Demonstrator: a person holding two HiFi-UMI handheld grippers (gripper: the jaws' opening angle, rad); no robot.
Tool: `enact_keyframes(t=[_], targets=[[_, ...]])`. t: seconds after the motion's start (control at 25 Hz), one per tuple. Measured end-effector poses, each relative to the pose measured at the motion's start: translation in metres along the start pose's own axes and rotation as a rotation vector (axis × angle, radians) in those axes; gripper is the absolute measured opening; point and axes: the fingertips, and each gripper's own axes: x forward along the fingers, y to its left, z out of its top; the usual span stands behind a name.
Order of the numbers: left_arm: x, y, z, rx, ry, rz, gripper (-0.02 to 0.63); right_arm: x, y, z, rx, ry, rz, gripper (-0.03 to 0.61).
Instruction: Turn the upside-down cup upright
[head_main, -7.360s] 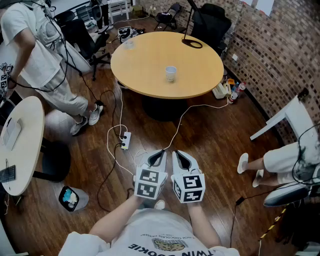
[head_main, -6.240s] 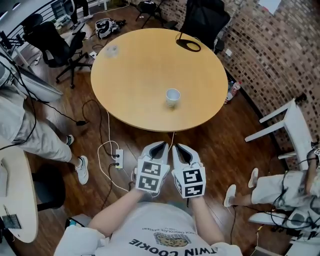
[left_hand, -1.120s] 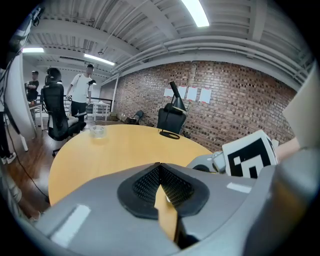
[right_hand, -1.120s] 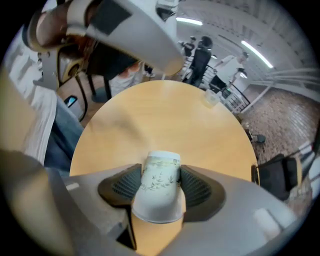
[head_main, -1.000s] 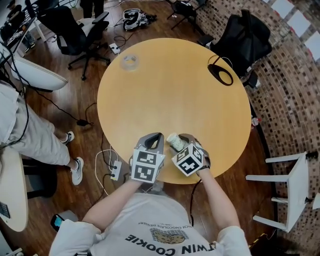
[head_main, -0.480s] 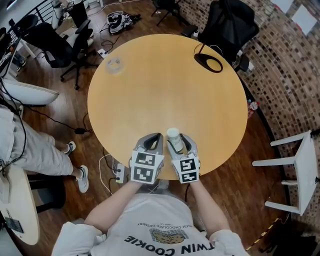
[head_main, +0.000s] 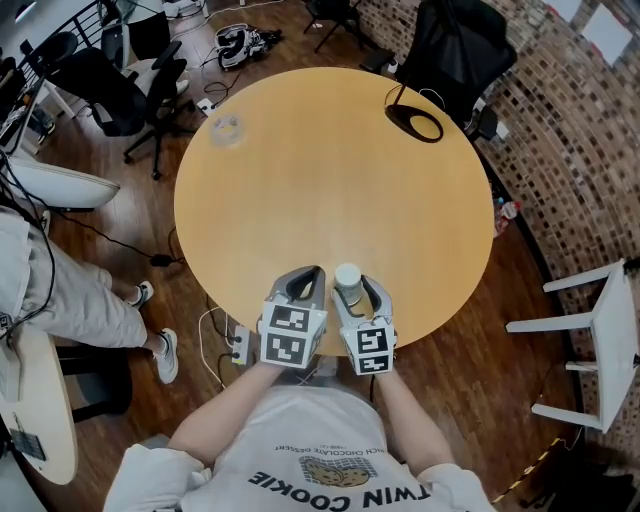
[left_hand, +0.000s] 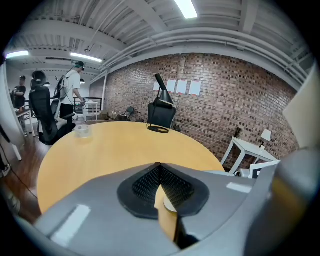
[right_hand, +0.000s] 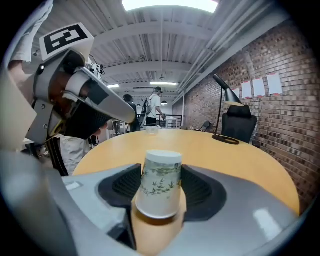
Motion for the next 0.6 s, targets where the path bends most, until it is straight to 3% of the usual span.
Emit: enact_keyframes(t=[0.6], targets=[[-0.010, -0.026, -0.010, 0.003, -0.005, 0.081, 0.003, -0.021, -0.002, -0.010, 0.050, 0.047, 0.115, 0.244]])
